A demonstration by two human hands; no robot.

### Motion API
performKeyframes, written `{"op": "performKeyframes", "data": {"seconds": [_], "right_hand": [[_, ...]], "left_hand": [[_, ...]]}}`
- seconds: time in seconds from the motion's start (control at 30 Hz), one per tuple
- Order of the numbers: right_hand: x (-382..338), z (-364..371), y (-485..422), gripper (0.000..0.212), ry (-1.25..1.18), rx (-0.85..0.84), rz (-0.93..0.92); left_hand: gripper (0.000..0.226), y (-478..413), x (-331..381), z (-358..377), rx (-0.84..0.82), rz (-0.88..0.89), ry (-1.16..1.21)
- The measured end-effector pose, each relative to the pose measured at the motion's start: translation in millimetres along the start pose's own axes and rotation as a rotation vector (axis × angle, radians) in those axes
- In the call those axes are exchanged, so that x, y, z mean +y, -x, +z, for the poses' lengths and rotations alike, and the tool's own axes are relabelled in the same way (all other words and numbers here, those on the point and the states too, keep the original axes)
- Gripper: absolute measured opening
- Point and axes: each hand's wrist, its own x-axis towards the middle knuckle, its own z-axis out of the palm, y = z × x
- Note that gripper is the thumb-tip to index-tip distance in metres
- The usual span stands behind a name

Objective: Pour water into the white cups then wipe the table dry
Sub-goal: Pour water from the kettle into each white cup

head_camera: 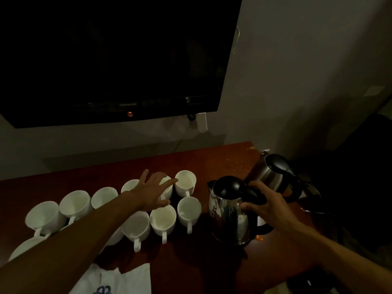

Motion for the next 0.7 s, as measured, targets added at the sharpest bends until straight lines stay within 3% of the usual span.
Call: {"op": "performKeyframes", "data": {"seconds": [0.47,0.7], "right_hand": [[-22.8,-7.4,-66.5,0.050,0.122,-0.106,-0.055],[-45.3,-3.8,-88.6,0.045,0.197,-0.166,-0.103]], "left_hand": [[0.079,-26.6,-26.5,-3.1,0.023,-0.051,0.014],[0.082,-38.4,-31.9,-7.0,0.084,0.015,0.037]]}}
